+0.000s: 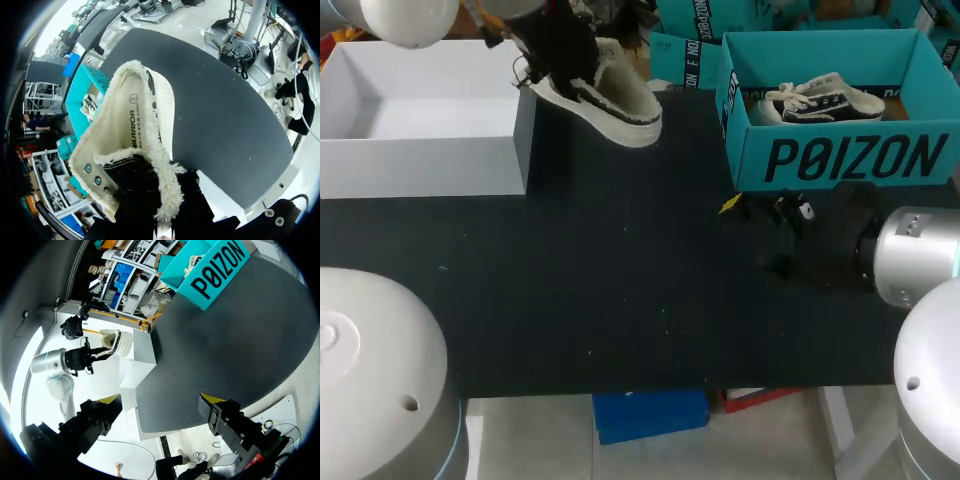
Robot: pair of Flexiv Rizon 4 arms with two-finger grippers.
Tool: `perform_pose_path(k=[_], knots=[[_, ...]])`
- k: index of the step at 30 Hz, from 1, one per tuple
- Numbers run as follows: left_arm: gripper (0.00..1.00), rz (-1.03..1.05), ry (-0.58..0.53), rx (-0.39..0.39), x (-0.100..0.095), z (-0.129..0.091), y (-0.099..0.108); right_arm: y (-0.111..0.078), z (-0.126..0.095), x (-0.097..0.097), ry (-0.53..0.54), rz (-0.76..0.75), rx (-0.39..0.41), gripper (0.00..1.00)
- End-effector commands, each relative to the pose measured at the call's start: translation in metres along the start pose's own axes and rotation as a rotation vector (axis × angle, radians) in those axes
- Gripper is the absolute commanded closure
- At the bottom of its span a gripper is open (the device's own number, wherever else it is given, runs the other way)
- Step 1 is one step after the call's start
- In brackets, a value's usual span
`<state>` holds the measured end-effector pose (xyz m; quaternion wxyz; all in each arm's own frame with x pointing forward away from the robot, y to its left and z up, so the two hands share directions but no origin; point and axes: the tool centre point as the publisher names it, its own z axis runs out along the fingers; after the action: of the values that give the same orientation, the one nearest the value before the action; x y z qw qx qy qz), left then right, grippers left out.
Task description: Take the shoe out of the shoebox, open the shoe tongue, remove and reinsert the insole, then place the shoe into the shoebox
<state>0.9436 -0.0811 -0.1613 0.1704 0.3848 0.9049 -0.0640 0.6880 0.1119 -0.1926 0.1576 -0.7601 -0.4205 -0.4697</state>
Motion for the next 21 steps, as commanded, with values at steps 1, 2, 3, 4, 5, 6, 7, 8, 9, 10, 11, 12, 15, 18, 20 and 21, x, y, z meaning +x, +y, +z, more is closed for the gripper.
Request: perform_pose_path(k=[1,2,3,4,5,6,7,8,9,10,11,12,15,18,20,21], knots=[[1.0,-0.156,-0.061,-0.086,0.032,-0.019,0.021,0.001,-0.004,-0.007,0.015,0.013,0.074,0.0],[1.0,-0.181,-0.066,-0.099,0.038,-0.022,0.028,0.001,-0.004,-0.007,0.015,0.013,0.074,0.0],[1.0,-0.207,-0.069,-0.107,0.042,-0.024,0.035,0.001,-0.004,-0.007,0.015,0.013,0.074,0.0],[1.0,-0.225,-0.072,-0.12,0.048,-0.027,0.042,0.001,-0.004,-0.007,0.015,0.013,0.074,0.0],[1.0,-0.246,-0.073,-0.13,0.052,-0.029,0.048,0.001,-0.004,-0.007,0.015,0.013,0.074,0.0],[1.0,-0.271,-0.079,-0.138,0.057,-0.031,0.054,0.001,-0.004,-0.007,0.015,0.013,0.074,0.0],[1.0,-0.292,-0.085,-0.146,0.062,-0.033,0.057,0.001,-0.004,-0.007,0.015,0.013,0.074,0.0],[1.0,-0.313,-0.086,-0.152,0.068,-0.035,0.063,0.001,-0.004,-0.007,0.015,0.013,0.074,0.0],[1.0,-0.334,-0.089,-0.157,0.073,-0.036,0.071,0.001,-0.004,-0.007,0.015,0.013,0.074,0.0],[1.0,-0.353,-0.093,-0.166,0.078,-0.037,0.077,0.001,-0.004,-0.007,0.015,0.013,0.074,0.0],[1.0,-0.374,-0.094,-0.171,0.084,-0.037,0.082,0.001,-0.004,-0.007,0.015,0.013,0.074,0.0],[1.0,-0.396,-0.096,-0.173,0.089,-0.037,0.088,0.001,-0.004,-0.007,0.015,0.013,0.074,0.0],[1.0,-0.448,-0.097,-0.182,0.103,-0.034,0.109,0.001,-0.004,-0.007,0.015,0.013,0.074,0.0],[1.0,-0.495,-0.097,-0.186,0.117,-0.03,0.124,0.001,-0.004,-0.007,0.015,0.013,0.074,0.0],[1.0,-0.522,-0.091,-0.188,0.124,-0.025,0.135,0.001,-0.004,-0.007,0.015,0.013,0.074,0.0],[1.0,-0.535,-0.089,-0.189,0.127,-0.023,0.14,0.001,-0.004,-0.007,0.015,0.013,0.074,0.0]])
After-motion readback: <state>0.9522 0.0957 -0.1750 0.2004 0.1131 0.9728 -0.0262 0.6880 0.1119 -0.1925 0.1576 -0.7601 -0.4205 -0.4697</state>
